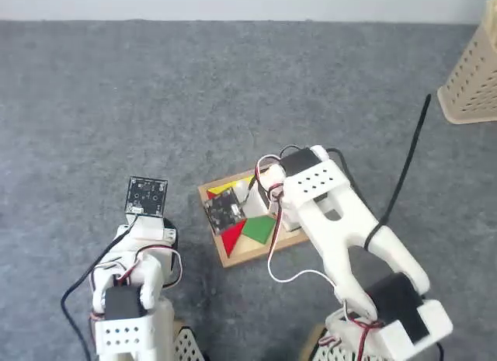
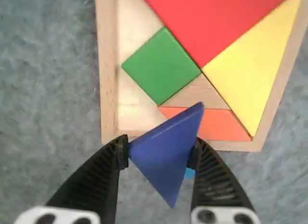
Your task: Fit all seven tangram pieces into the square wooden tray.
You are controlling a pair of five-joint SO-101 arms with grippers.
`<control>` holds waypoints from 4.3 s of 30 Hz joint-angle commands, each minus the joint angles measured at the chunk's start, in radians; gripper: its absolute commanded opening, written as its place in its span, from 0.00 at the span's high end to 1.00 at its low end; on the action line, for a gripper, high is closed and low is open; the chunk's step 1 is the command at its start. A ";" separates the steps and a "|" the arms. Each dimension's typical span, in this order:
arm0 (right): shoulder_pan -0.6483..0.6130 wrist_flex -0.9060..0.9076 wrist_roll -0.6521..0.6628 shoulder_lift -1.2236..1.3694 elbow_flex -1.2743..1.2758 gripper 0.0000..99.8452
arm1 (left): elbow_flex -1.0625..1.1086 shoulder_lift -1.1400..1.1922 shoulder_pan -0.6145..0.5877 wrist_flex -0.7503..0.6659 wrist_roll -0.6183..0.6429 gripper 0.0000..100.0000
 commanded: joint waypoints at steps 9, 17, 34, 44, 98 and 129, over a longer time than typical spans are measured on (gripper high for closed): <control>-0.120 0.170 0.328 -0.018 -0.049 0.93 | -0.008 -0.023 0.003 0.003 0.009 0.93; -0.120 0.148 0.358 0.048 -0.051 0.92 | -0.008 -0.023 0.003 0.003 0.009 0.93; -0.096 0.140 0.264 0.076 -0.109 0.82 | -0.008 -0.023 0.003 0.003 0.009 0.93; -0.093 0.151 0.232 0.076 -0.141 0.76 | -0.008 -0.023 0.003 0.003 0.009 0.93; -0.021 -0.282 -1.209 -0.165 0.361 0.99 | -0.008 -0.023 0.003 0.003 0.009 0.93; 0.035 -0.280 -0.908 -0.177 0.399 0.99 | -0.008 -0.023 0.003 0.003 0.009 0.93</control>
